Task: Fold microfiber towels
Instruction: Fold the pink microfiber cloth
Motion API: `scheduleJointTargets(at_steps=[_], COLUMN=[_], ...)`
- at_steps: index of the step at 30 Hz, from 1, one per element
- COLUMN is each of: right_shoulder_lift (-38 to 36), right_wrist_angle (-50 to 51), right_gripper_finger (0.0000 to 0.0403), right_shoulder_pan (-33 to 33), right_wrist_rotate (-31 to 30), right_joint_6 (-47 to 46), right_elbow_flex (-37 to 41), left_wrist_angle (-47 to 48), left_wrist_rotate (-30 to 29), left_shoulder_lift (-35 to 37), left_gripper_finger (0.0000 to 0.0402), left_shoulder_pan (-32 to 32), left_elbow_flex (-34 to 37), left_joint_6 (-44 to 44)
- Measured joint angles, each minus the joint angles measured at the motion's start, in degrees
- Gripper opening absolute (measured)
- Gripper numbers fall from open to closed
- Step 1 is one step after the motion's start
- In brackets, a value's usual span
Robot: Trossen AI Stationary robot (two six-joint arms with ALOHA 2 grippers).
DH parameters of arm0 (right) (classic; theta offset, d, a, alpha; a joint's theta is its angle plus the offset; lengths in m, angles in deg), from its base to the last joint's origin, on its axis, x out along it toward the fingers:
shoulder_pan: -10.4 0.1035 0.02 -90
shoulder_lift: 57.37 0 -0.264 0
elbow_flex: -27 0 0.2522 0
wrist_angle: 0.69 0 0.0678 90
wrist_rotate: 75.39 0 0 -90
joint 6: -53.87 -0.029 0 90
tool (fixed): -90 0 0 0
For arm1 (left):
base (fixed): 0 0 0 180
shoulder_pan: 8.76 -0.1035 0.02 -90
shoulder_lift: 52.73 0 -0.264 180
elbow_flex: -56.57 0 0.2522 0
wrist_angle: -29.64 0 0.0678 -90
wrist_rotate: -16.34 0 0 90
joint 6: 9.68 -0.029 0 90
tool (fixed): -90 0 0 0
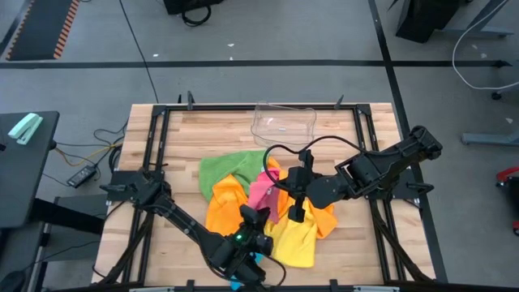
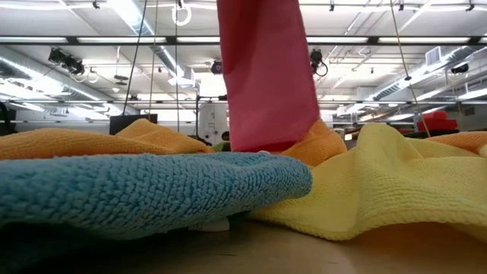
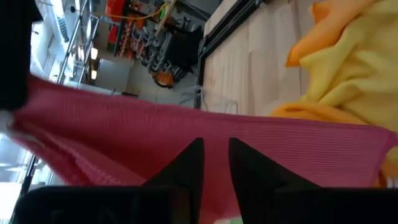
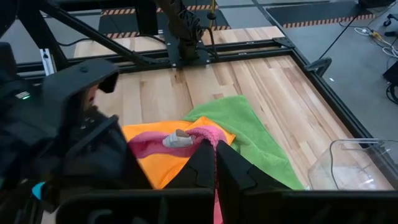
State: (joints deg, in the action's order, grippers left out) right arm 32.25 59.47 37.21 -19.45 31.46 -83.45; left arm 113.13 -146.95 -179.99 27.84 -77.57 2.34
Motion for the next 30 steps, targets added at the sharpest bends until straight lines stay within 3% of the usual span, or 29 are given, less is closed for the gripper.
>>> scheduleJointTargets(at_steps=[6, 15, 25, 30], right_shoulder_lift=[0.0, 0.0, 0.0, 0.0], right_wrist_angle=[0.3, 0.2, 0.2, 0.2], right_gripper_finger=[0.0004, 0.0004, 0.0004, 0.0004], right_shoulder_pan=[0.0, 0.0, 0.0, 0.0], right_wrist_rotate=[0.0, 0.0, 0.3, 1.9], right_joint_6=[0.0, 0.0, 0.0, -0.1], right_elbow_flex=[0.0, 0.0, 0.0, 0.0], left_wrist_angle=[5.3, 16.1, 20.2, 20.2], left_wrist_rotate=[0.0, 2.1, 5.8, 6.1], left_shoulder_lift=[0.9, 9.0, 10.8, 10.8], left_gripper_finger=[0.0064, 0.0051, 0.0067, 0.0111], left_shoulder_pan=[0.6, 0.4, -6.5, -7.5], left_elbow_flex=[0.0, -0.1, -0.1, -0.1], left_joint_6=[6.2, 19.4, 20.1, 20.3])
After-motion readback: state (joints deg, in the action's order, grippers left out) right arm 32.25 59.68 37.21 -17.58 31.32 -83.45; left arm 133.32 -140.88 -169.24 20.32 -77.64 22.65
